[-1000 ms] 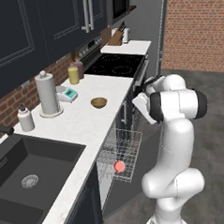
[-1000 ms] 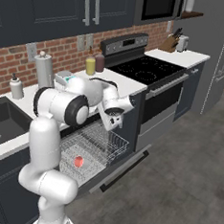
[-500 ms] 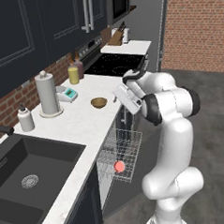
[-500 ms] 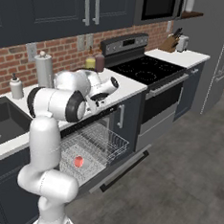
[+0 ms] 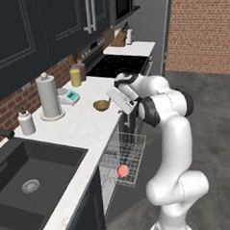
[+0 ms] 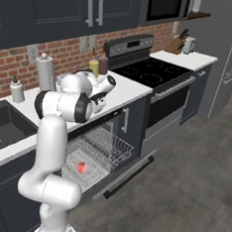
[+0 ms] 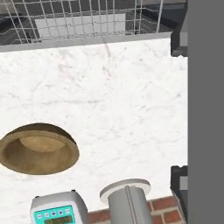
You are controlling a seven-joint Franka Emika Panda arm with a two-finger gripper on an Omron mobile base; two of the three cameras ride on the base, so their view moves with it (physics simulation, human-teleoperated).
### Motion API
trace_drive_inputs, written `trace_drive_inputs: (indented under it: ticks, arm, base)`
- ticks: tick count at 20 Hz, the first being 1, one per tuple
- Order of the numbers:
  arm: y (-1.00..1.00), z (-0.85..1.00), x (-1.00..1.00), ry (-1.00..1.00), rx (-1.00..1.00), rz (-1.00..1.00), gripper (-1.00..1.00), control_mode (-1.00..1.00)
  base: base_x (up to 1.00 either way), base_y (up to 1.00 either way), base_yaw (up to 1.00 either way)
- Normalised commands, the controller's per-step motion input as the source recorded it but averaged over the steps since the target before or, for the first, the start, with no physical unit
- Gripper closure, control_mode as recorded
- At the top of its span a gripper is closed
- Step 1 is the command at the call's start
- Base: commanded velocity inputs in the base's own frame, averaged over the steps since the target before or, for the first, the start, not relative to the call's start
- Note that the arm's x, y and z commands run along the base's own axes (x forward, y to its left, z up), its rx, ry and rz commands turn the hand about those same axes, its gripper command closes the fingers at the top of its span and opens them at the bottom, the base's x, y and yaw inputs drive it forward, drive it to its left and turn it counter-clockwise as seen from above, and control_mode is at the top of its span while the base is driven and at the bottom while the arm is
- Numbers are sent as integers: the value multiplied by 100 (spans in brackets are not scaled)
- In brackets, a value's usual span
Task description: Pick up the cup and bowl from the counter, place them in the dishwasher, and close the dishwasher door.
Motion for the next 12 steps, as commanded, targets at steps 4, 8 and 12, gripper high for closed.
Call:
trace_drive_inputs:
  ticks: [4, 8, 12]
  arm:
    - [0, -30, 66, 0, -3, 0, -100, -100]
    - [0, -24, 47, 0, -2, 0, -100, -100]
    - [0, -19, 27, 0, -1, 0, -100, -100]
  base:
    - [0, 0, 0]
    - [0, 0, 0]
    - [0, 0, 0]
